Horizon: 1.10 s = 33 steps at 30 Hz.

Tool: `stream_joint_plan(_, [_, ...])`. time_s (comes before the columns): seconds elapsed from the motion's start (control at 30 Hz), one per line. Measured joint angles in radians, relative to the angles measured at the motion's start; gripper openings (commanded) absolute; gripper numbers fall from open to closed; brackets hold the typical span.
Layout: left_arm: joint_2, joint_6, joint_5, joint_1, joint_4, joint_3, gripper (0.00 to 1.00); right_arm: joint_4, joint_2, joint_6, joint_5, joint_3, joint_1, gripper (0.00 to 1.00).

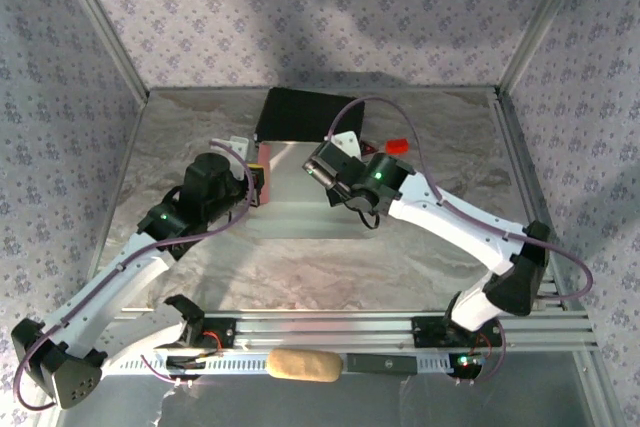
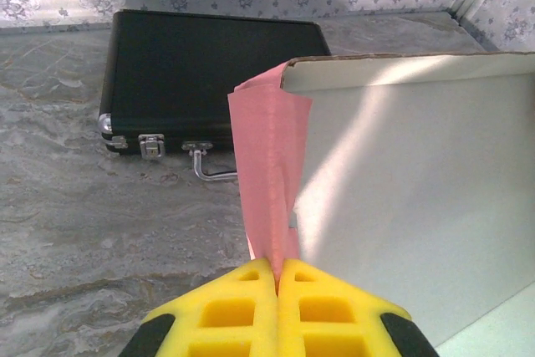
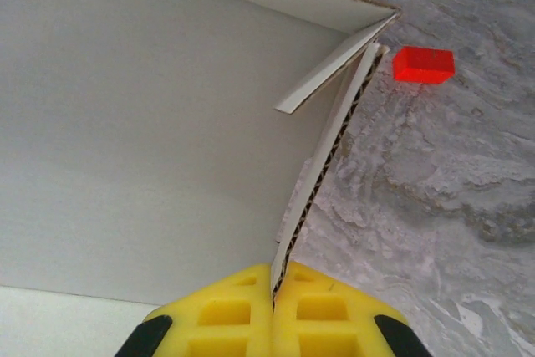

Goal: Fold the paper box

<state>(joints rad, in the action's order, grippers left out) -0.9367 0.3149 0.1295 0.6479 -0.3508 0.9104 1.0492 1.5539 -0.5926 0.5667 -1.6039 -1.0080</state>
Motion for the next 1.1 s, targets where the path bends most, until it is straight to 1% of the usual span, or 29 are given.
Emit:
stream_joint_plan(0.13, [0.003,-0.003,0.021,0.008,-0.010,0.001,0.00,0.061,0.052,-0.014,0.040,-0.071,-0.016,0.00])
stream_joint_plan(0.27, [0.014,-0.003,0.034,0.011,-0.014,0.001,0.00,0.085,0.080,-0.019,0.048,-0.102,-0.022,0.00])
stream_joint_plan(0.4, [0.031,-0.010,0.047,0.016,-0.014,0.001,0.00,0.083,0.082,-0.016,0.042,-0.103,-0.029,0.22])
stream_joint_plan(0.47, [0.038,-0.012,0.048,0.016,-0.014,0.000,0.00,0.072,0.066,0.005,0.011,-0.103,-0.034,0.31])
stream_joint_plan(0.53, [0.045,-0.015,0.047,0.016,-0.013,-0.002,0.00,0.044,0.029,0.036,-0.033,-0.092,-0.036,0.41])
stream_joint_plan(0.6, [0.053,-0.014,0.040,0.013,-0.010,-0.006,0.00,0.005,-0.047,0.066,-0.113,-0.064,-0.019,0.50])
stream_joint_plan(0.67, [0.061,-0.014,0.008,-0.004,0.006,-0.017,0.00,-0.039,-0.137,0.101,-0.206,-0.033,0.013,0.60])
stream_joint_plan(0.73, [0.072,-0.014,-0.036,-0.032,0.013,-0.031,0.00,-0.100,-0.240,0.137,-0.313,0.006,0.065,0.67])
stream_joint_plan(0.8, [0.082,-0.014,-0.076,-0.058,0.013,-0.045,0.00,-0.169,-0.360,0.167,-0.453,0.068,0.148,0.73])
stream_joint_plan(0.83, [0.086,-0.013,-0.095,-0.071,0.013,-0.050,0.00,-0.198,-0.415,0.180,-0.525,0.100,0.197,0.75])
stream_joint_plan(0.9, [0.092,-0.010,-0.134,-0.096,0.014,-0.057,0.00,-0.256,-0.528,0.196,-0.698,0.167,0.336,0.76])
stream_joint_plan(0.93, [0.093,-0.007,-0.151,-0.106,0.014,-0.058,0.00,-0.281,-0.574,0.198,-0.782,0.198,0.409,0.76])
stream_joint_plan(0.97, [0.094,-0.006,-0.168,-0.116,0.018,-0.058,0.00,-0.296,-0.602,0.198,-0.844,0.219,0.465,0.73])
stream_joint_plan(1.07, [0.095,0.004,-0.217,-0.145,0.033,-0.058,0.00,-0.357,-0.677,0.191,-1.042,0.297,0.638,0.62])
stream_joint_plan(1.1, [0.095,0.009,-0.233,-0.153,0.039,-0.058,0.00,-0.383,-0.688,0.183,-1.105,0.330,0.699,0.57])
